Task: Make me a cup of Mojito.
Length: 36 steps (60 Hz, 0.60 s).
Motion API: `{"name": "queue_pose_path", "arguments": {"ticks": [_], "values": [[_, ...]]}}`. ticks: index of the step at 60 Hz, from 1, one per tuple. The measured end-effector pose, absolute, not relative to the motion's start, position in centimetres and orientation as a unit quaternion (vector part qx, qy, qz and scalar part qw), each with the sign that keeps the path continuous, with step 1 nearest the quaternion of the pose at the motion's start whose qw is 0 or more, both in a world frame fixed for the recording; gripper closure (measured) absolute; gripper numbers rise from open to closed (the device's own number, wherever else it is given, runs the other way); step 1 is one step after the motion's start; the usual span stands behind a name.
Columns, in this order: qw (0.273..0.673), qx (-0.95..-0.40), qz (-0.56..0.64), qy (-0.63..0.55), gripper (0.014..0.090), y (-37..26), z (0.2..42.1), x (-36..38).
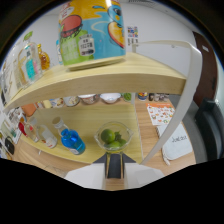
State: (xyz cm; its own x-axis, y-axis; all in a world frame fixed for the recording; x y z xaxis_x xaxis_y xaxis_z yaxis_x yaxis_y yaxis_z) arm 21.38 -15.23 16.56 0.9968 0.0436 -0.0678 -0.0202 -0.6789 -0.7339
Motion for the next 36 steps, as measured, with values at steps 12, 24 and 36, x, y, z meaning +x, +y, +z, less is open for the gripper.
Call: {"name": "queue_pose_path", "arguments": {"ticks": [12, 24, 36], "values": [[0.373, -0.927, 0.031, -0.002, 0.0862, -15.3, 16.0, 21.4], [0.375, -0.927, 0.017, -0.004, 0.0885, -15.3, 16.1, 21.6], [0.412, -0.911, 0.003, 0.016, 0.0892, -16.4, 18.3, 21.8]]}}
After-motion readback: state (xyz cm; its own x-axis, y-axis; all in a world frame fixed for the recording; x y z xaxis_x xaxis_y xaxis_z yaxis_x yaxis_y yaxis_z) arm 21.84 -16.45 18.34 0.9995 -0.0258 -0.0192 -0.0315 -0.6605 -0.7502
